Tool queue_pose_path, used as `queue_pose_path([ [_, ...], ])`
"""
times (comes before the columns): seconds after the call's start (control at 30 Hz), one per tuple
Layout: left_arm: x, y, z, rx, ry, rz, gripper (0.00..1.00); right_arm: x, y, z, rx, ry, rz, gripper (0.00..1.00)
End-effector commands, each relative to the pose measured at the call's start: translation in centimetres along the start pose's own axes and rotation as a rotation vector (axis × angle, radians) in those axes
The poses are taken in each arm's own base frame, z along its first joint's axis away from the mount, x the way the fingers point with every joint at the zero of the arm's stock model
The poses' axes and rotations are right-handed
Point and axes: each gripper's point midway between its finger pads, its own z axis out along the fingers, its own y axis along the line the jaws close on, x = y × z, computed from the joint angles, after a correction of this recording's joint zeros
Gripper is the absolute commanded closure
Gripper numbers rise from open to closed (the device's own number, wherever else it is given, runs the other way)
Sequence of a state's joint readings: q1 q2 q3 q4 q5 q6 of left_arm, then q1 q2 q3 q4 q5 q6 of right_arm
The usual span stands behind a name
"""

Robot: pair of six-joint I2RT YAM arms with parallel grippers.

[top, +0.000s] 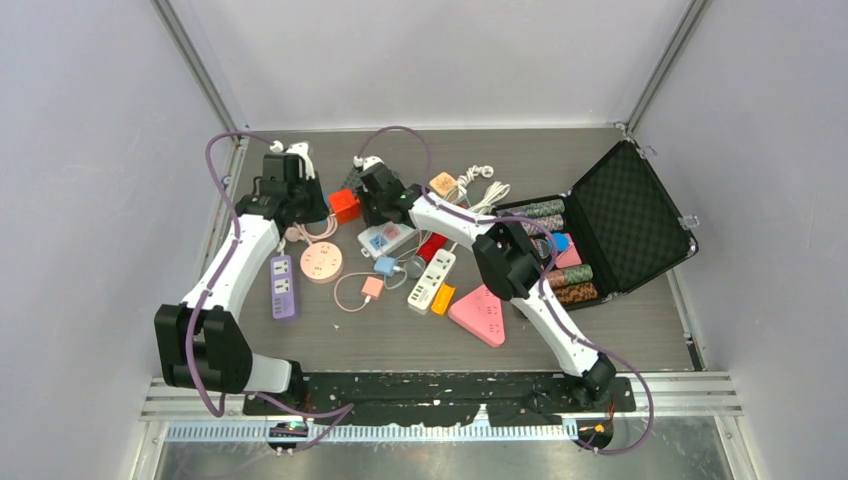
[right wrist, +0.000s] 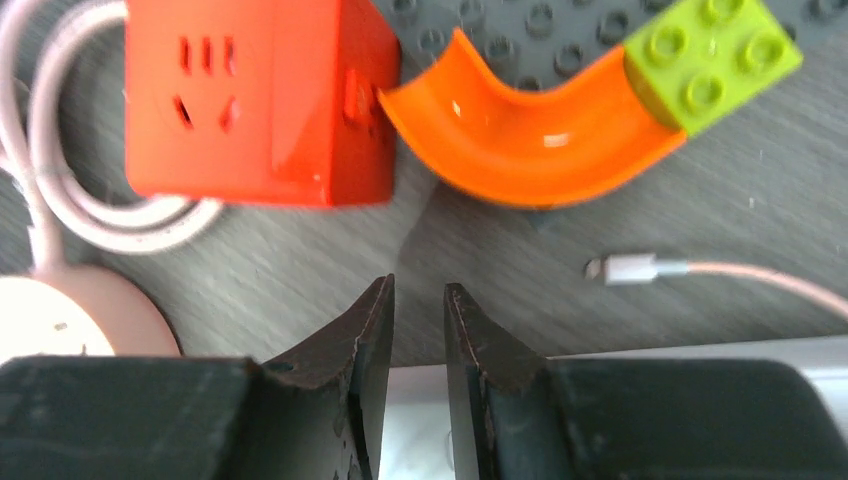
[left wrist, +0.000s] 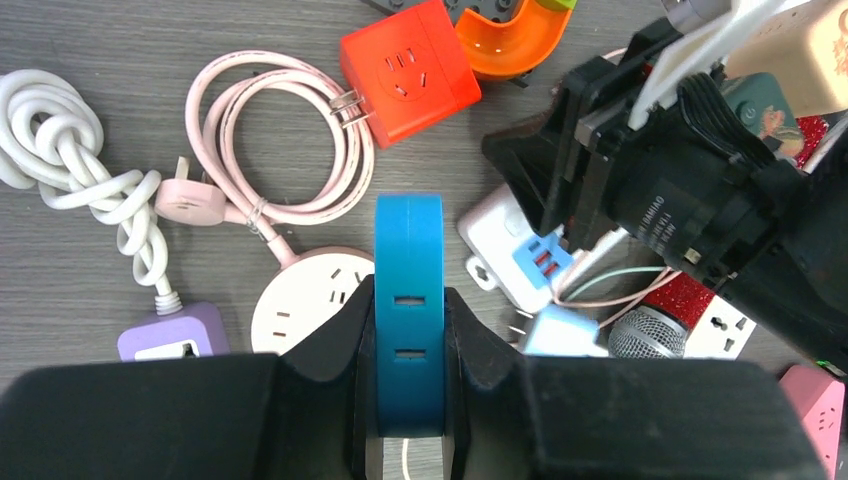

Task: Insert the plug
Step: Adjust the socket at the center of the board.

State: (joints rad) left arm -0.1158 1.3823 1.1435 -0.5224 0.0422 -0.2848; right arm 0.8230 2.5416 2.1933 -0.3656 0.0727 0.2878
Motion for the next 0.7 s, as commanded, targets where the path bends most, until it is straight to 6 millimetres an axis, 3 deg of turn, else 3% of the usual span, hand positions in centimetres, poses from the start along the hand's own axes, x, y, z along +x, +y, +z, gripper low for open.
queue_pose_path([
  [0.0, -1.3, -0.6, -0.8, 0.029, -0.061, -0.001, 1.0, 3.3, -0.3, -3.8, -0.009, 0.144, -0.069, 0.7],
  [0.2, -0.9, -2.0, -0.3, 0.113, -0.043, -0.002, 1.0, 2.5, 1.4, -6.5, -0.113, 0.129, -0.094, 0.68],
  [0.3, -0.6, -3.0, 0.1, 0.166, -0.037, 0.003, 1.0, 0.1, 2.2, -7.3, -0.136, 0.081, -0.093, 0.63],
  [0.33, -0.6, -3.3, 0.2, 0.179, -0.038, 0.007, 1.0, -1.5, 2.6, -7.9, -0.15, 0.049, -0.088, 0.61],
  [0.5, -0.4, -3.7, 0.5, 0.194, -0.049, 0.014, 1.0, -5.4, 3.2, -11.1, -0.169, -0.036, -0.036, 0.42],
  [0.67, -0.5, -3.6, 0.9, 0.181, -0.059, -0.029, 1.0, -3.6, 1.6, -13.1, -0.14, 0.01, 0.013, 0.41],
])
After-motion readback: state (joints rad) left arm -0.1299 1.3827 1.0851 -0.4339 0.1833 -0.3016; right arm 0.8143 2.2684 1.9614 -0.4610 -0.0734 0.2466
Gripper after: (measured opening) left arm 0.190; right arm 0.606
